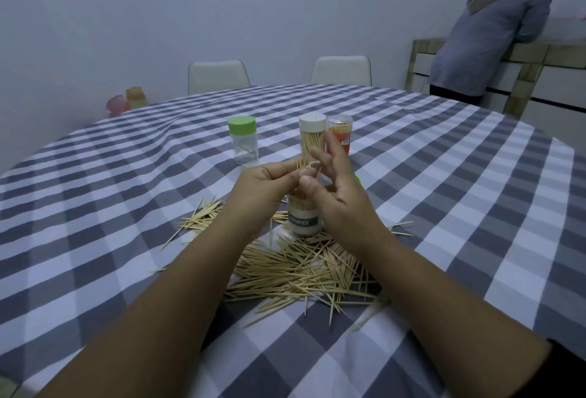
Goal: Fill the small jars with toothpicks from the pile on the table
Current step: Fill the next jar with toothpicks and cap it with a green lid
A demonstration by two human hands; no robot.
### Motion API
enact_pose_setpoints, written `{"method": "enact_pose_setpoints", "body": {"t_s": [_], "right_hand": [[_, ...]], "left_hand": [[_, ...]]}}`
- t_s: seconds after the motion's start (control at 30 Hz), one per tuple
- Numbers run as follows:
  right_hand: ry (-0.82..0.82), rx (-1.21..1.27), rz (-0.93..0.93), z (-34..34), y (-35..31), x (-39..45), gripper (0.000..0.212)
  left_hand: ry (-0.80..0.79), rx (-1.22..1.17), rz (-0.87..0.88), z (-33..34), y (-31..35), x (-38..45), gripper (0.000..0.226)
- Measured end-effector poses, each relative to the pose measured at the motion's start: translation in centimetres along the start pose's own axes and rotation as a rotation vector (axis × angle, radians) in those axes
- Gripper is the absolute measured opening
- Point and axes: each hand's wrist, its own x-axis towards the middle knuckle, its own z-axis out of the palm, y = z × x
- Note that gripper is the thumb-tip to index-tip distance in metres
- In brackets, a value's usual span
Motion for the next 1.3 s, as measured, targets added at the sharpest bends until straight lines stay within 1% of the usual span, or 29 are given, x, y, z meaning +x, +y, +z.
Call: {"method": "enact_pose_setpoints", "body": {"t_s": [0.13, 0.17, 0.27, 0.33, 0.37, 0.47, 0.6, 0.73, 0.83, 0.93, 1.03, 1.1, 1.17, 1.2, 1.23, 1.3], "right_hand": [[0.022, 0.095, 0.034, -0.2, 0.0, 0.5, 0.058], [0.017, 0.107, 0.045, -0.3, 0.0, 0.6, 0.056], [0.008, 0.094, 0.048, -0.4, 0.0, 0.6, 0.054], [-0.001, 0.091, 0.049, -0.3, 0.0, 0.7, 0.054], [-0.007, 0.078, 0.044, -0.1, 0.0, 0.6, 0.054], [-0.026, -0.041, 0.006, 0.3, 0.2, 0.5, 0.053], [-0.019, -0.091, 0.016, 0.5, 0.2, 0.5, 0.046], [-0.045, -0.12, 0.034, 0.3, 0.1, 0.3, 0.044], [-0.041, -0.154, 0.024, 0.4, 0.2, 0.2, 0.045], [0.007, -0.172, 0.013, 0.5, 0.2, 0.3, 0.041], [0.061, -0.171, -0.005, 0.5, 0.3, 0.3, 0.027], [0.121, -0.164, -0.009, 0.5, 0.5, 0.4, 0.018], [0.174, -0.149, 0.002, 0.5, 0.5, 0.5, 0.011], [0.191, -0.135, 0.011, 0.5, 0.5, 0.5, 0.01], [0.199, -0.124, 0.016, 0.5, 0.5, 0.5, 0.012], [0.201, -0.128, 0.007, 0.5, 0.4, 0.5, 0.02]], "left_hand": [[-0.083, 0.1, -0.043, -0.9, 0.6, -0.1, 0.022], [-0.105, 0.153, -0.055, -1.3, 0.6, 0.0, 0.029], [-0.185, 0.287, -0.129, -2.9, 0.8, 0.2, 0.06], [-0.252, 0.396, -0.176, -3.9, 0.8, 0.1, 0.072], [-0.258, 0.462, -0.185, -4.2, 0.8, 0.1, 0.07], [-0.174, 0.548, -0.134, -4.7, 0.7, 0.3, 0.042], [-0.086, 0.477, -0.052, -4.5, 0.7, 0.4, 0.037], [-0.062, 0.466, 0.015, -3.3, 0.3, 0.4, 0.022], [0.006, 0.478, 0.059, -2.4, -0.1, 0.4, 0.006], [0.029, 0.447, 0.066, -2.0, 0.0, 0.3, 0.016], [0.003, 0.432, 0.015, -2.2, 0.1, 0.3, 0.023], [-0.014, 0.468, -0.038, -2.4, 0.3, 0.4, 0.021], [-0.063, 0.445, -0.092, -2.4, 0.5, 0.4, 0.016], [-0.108, 0.411, -0.125, -2.4, 0.5, 0.3, 0.019], [-0.159, 0.381, -0.157, -2.4, 0.3, 0.2, 0.031], [-0.241, 0.414, -0.206, -2.4, -0.2, 0.2, 0.068]]}}
